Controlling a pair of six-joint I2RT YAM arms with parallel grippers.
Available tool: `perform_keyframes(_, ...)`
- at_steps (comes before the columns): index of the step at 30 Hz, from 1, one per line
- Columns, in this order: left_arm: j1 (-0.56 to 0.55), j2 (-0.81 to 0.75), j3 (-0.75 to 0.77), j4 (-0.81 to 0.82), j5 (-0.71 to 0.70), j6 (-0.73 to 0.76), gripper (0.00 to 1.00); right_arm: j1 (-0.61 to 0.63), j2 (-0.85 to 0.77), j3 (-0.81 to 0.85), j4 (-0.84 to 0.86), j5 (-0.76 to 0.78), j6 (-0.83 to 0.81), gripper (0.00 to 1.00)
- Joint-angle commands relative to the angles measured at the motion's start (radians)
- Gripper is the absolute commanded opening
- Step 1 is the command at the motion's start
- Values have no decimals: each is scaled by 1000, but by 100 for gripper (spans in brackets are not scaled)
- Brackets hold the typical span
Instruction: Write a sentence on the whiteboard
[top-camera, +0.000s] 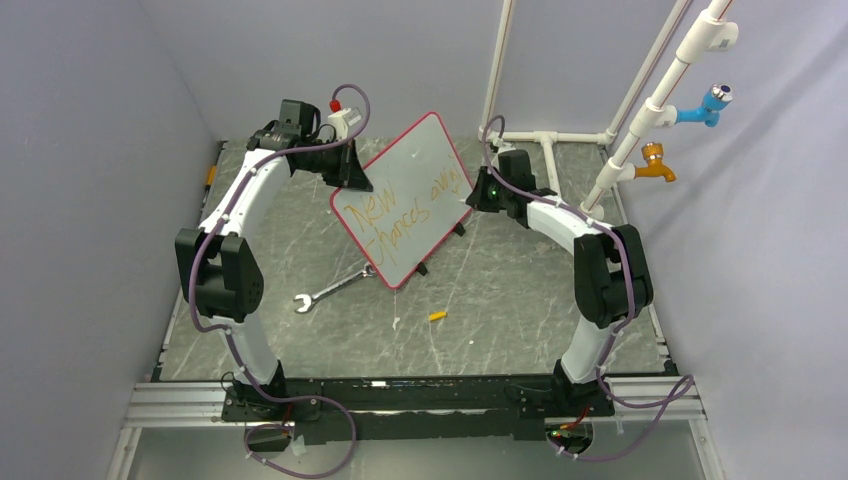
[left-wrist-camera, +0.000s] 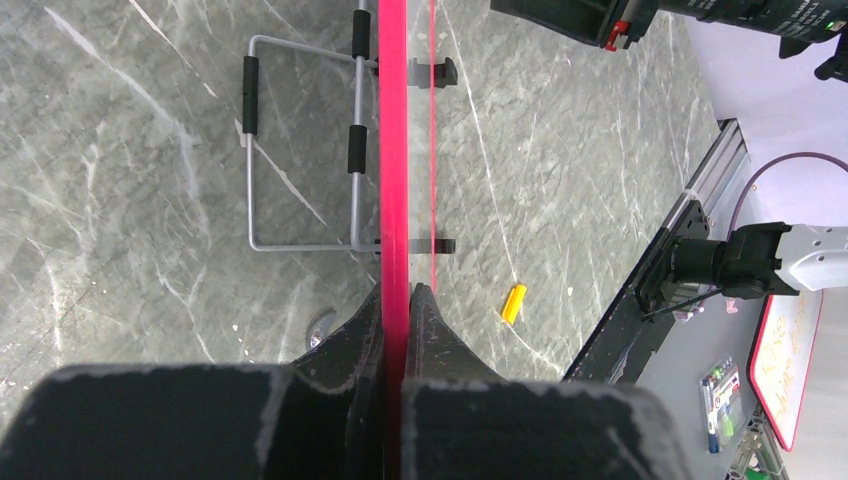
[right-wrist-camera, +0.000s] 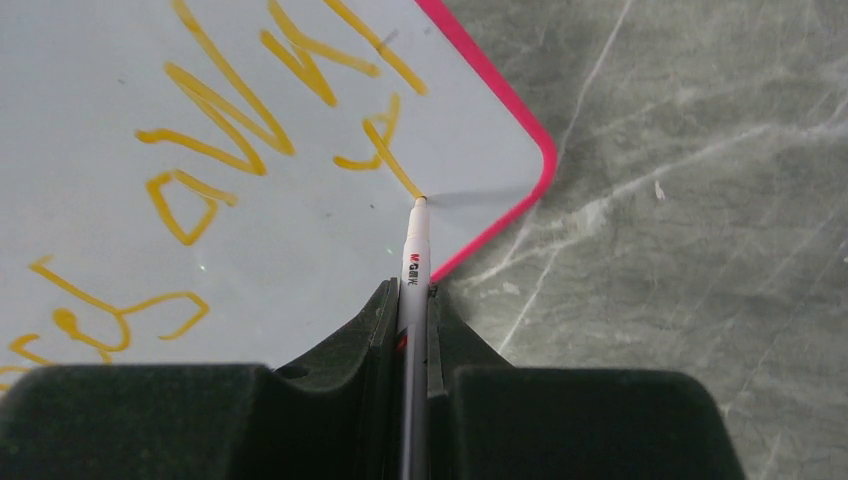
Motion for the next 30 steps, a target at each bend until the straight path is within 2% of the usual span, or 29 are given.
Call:
perform_keyframes(1,-23,-11,-26,-36,-86,113,0,7,-26,-28,34,-8,11,0)
perform_keyframes(18,-23,-14,-35,-32,-91,113,0,-8,47,209,-76,76,-39,0)
perform_keyframes(21,-23,-10,-28,-32,-93,112,0,-7,-6,190,-100,96,-42,0)
perform_keyframes(30,-23,1,-11,-42,-97,109,0,-7,-272,-7,-134,89,9,0)
